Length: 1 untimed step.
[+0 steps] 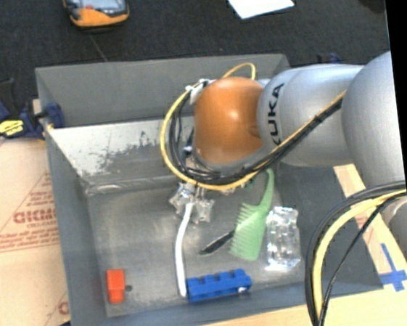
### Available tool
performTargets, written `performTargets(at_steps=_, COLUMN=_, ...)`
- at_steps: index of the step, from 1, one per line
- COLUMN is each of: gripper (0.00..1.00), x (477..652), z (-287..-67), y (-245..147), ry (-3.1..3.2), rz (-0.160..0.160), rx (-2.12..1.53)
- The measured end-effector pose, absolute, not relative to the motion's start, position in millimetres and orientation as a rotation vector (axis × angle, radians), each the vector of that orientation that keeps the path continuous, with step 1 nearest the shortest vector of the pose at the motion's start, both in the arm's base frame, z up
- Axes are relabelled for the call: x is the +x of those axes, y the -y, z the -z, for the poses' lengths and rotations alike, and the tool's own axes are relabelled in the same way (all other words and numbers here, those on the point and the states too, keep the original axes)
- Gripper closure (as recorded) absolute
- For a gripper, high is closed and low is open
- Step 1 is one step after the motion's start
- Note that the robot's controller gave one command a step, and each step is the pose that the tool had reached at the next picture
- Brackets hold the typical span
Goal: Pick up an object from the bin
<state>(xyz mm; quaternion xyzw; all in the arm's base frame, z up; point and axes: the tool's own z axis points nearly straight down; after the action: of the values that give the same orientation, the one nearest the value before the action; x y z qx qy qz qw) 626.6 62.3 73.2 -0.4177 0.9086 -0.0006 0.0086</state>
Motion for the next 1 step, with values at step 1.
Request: performTargets(at_steps=1, gripper=1.00, x=626.7, z=-73.4, y=-62.3, ry=-2.840, rz=0.002, rx=-1.303)
